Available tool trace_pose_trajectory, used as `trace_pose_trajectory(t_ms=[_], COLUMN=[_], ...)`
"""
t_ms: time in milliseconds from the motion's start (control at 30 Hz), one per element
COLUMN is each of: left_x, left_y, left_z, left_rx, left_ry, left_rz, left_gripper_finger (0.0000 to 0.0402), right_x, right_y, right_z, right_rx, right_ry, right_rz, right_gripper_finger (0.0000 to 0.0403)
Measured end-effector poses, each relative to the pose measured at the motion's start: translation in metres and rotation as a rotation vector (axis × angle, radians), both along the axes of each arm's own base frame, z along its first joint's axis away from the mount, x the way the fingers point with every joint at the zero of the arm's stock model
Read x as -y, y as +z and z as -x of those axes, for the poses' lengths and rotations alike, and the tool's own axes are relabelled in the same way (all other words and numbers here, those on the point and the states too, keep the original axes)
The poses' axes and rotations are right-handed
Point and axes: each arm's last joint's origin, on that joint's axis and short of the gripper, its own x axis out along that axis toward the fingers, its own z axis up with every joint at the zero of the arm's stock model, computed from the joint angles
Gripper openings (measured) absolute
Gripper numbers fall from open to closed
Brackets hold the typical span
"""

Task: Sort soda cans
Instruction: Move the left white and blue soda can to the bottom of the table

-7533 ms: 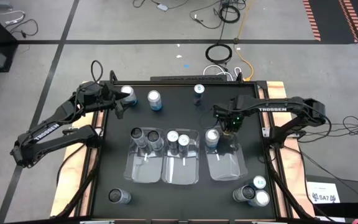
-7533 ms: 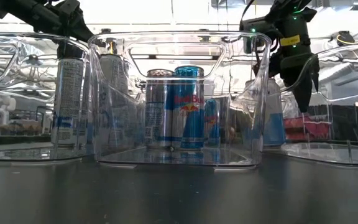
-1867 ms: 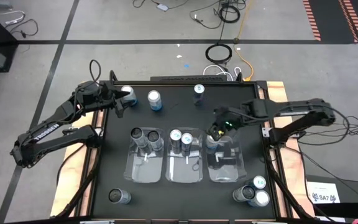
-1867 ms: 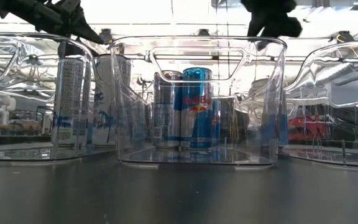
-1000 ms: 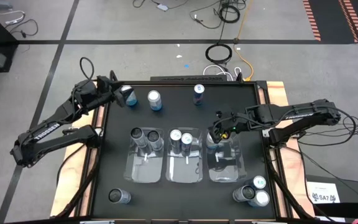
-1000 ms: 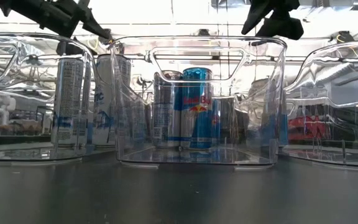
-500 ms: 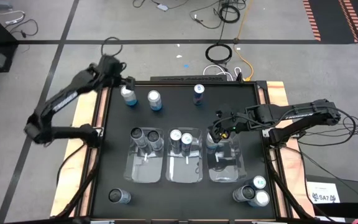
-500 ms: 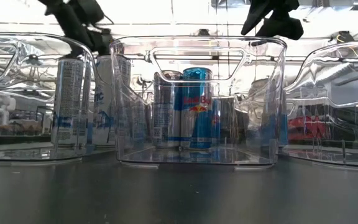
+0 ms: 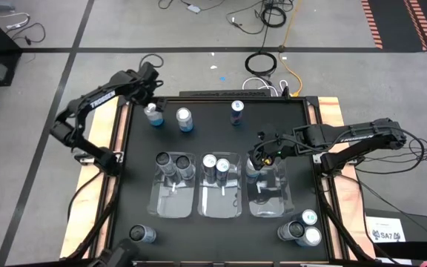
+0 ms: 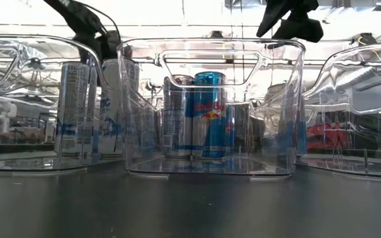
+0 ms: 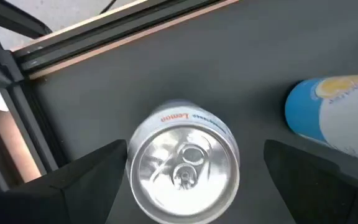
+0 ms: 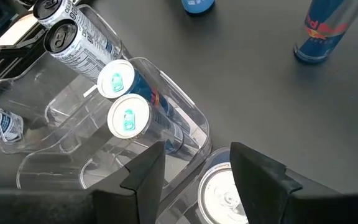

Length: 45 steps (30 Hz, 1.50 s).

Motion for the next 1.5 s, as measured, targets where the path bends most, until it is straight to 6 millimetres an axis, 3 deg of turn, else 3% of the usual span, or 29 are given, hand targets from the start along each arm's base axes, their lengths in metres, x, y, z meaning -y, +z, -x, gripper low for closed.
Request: trace_pose_trajectory(t_ms=[333, 467, 700, 933, 1133, 1500], left_x=[-0.009, -0.009, -0.006, -0.002, 0.008, 0.041], left_y=[-0.025, -0.028, -0.028, -0.023, 0.005, 0.111], left_z=[-0.006, -0.005, -0.004, -0.001, 0.006, 0.016], left_rx=[-0.07, -0.086, -0.102, -0.104, -0.029, 0.213], left_ry=[0.003, 0.005, 0.015, 0.008, 0.009, -0.078], left_rz=[0.086, 0.112, 0.134, 0.134, 0.023, -0.273], left_gripper_finger=[0.0386, 0.0377, 0.0312, 0.0308, 0.0308, 0.0308], right_x=[0.0, 0.0, 0.0, 0.0, 0.0, 0.0], right_y=[0.0, 0.0, 0.0, 0.0, 0.0, 0.002], right_z=[0.0, 0.0, 0.0, 0.0, 0.0, -0.002], right_rx=[-0.001, -0.001, -0.001, -0.003, -0.003, 0.025], right_ry=[0.002, 0.002, 0.004, 0.008, 0.008, 0.009], right_rz=[0.002, 0.002, 0.004, 0.007, 0.007, 0.005], right_gripper_finger=[0.0173, 0.0173, 0.0173, 0.0173, 0.0173, 0.0173])
